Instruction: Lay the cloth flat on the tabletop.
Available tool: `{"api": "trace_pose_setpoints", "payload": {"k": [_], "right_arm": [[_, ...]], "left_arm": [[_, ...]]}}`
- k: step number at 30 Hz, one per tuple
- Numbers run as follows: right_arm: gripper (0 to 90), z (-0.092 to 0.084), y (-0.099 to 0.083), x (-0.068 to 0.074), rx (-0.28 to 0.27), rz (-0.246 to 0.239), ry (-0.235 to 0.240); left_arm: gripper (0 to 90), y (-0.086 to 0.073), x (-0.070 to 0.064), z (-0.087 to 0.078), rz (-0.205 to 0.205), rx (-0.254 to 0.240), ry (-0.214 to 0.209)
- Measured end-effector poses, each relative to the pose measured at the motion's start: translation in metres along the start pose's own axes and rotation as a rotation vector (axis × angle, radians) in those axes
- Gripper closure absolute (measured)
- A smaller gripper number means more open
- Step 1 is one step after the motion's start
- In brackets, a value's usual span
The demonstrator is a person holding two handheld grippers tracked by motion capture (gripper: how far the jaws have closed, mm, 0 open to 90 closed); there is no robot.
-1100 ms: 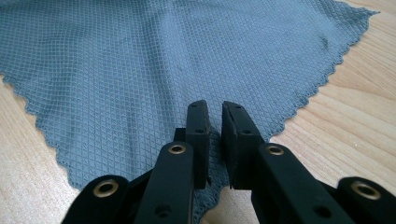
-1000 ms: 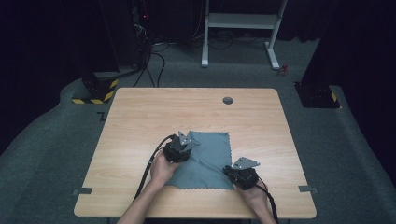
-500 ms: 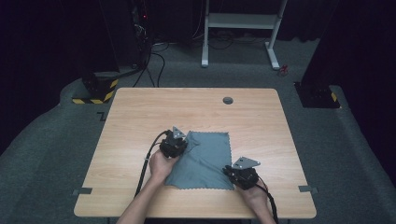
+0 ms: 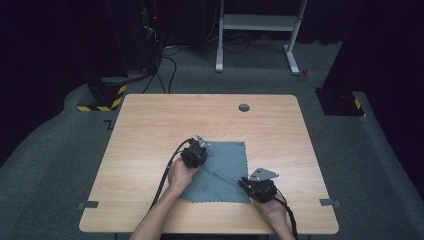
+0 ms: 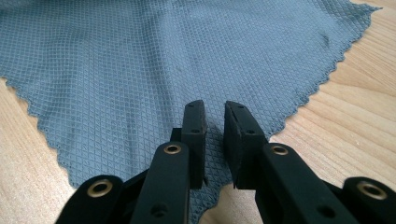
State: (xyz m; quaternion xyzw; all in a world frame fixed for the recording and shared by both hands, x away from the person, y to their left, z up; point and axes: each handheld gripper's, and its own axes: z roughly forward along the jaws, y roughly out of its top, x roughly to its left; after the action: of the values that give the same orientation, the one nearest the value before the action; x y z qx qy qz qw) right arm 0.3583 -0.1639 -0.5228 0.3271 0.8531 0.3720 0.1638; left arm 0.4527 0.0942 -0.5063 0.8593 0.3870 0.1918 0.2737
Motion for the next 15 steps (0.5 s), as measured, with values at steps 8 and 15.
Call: {"api": "trace_pose_setpoints", "payload": {"k": [8, 15], "right_arm": [[78.5, 0.0, 0.0, 0.0, 0.0, 0.0, 0.0], [78.5, 0.0, 0.0, 0.0, 0.0, 0.0, 0.0]], "left_arm": [[89.9, 0.0, 0.028, -0.016, -0.1, -0.073, 0.007], [88.7, -0.02, 0.073, -0.013, -0.265, -0.056, 0.047]]}}
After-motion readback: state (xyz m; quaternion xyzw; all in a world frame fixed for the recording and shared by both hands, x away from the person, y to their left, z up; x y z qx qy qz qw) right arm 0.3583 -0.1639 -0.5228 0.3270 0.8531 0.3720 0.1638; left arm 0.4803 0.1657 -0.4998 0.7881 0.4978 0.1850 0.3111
